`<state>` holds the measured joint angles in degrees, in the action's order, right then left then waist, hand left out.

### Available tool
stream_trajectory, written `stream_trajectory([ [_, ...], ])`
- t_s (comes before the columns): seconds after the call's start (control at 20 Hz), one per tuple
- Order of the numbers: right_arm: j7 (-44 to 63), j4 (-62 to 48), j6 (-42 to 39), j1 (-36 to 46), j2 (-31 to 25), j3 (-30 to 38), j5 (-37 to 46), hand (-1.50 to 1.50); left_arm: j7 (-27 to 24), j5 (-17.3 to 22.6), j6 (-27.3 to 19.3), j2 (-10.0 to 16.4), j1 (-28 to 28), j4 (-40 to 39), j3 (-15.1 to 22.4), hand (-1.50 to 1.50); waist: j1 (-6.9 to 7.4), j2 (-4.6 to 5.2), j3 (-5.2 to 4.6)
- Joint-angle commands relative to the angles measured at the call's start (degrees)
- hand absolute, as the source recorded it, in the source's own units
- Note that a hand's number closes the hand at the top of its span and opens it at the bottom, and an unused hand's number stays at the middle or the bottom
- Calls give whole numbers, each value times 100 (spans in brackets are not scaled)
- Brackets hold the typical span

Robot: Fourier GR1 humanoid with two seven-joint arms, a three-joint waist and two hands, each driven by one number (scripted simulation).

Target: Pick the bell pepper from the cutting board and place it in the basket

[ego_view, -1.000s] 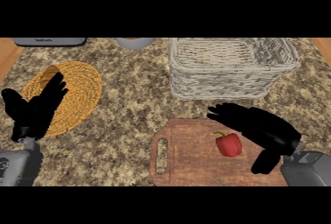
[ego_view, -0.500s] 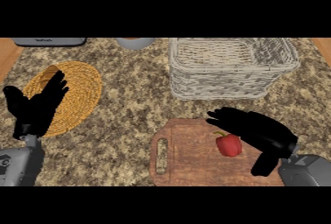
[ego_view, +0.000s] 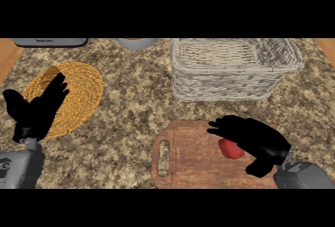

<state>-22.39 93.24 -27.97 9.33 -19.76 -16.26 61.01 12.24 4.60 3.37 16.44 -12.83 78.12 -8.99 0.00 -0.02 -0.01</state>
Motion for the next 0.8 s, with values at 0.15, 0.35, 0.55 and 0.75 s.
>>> stream_trajectory([
  [0.15, -258, -805, 677, 337, 130, -354, 818, 150, -13, 93, 204, 96, -10, -113, -182, 0, 16, 6, 1],
  [0.35, -394, -571, 531, 229, 195, -269, 875, 150, 131, -228, -113, -229, 331, 599, 116, 0, 15, -1, 1],
  [0.55, -730, -290, 793, -378, -143, -256, 936, 150, -53, -145, 98, -126, 208, 182, -28, 0, -11, -2, 1],
  [0.75, 869, 11, 335, -664, 1313, -968, 1291, 150, 66, -106, 115, -57, 248, 270, -68, 0, -34, -24, -3],
])
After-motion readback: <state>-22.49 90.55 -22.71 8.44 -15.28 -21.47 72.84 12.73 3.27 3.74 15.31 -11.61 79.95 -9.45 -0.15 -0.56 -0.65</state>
